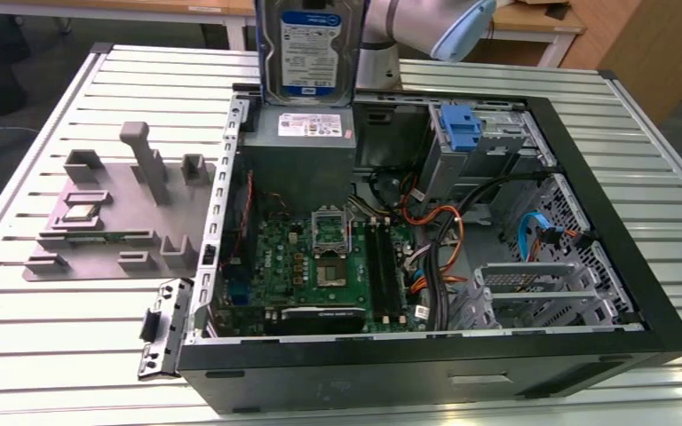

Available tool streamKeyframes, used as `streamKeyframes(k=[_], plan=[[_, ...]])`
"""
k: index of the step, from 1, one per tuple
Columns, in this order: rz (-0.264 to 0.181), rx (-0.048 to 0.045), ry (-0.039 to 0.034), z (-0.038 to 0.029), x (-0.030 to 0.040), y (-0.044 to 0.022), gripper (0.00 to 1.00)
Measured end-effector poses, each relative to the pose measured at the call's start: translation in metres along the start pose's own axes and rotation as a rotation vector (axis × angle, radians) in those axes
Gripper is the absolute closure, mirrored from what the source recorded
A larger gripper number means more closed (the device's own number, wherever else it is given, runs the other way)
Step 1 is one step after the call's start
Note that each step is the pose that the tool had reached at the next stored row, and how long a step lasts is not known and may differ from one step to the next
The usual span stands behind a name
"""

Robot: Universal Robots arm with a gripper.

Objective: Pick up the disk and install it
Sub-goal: 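Pick up the disk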

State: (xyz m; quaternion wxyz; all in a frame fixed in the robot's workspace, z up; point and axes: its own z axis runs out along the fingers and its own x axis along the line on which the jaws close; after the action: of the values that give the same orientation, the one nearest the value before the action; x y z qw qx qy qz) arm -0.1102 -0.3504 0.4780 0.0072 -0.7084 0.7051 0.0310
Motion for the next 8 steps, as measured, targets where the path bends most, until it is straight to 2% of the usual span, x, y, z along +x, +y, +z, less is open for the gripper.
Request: streamKeyframes(k=[8], plan=[[0.000, -0.0001, 0.0001, -0.0006, 0.0002, -0.0318, 0.65]])
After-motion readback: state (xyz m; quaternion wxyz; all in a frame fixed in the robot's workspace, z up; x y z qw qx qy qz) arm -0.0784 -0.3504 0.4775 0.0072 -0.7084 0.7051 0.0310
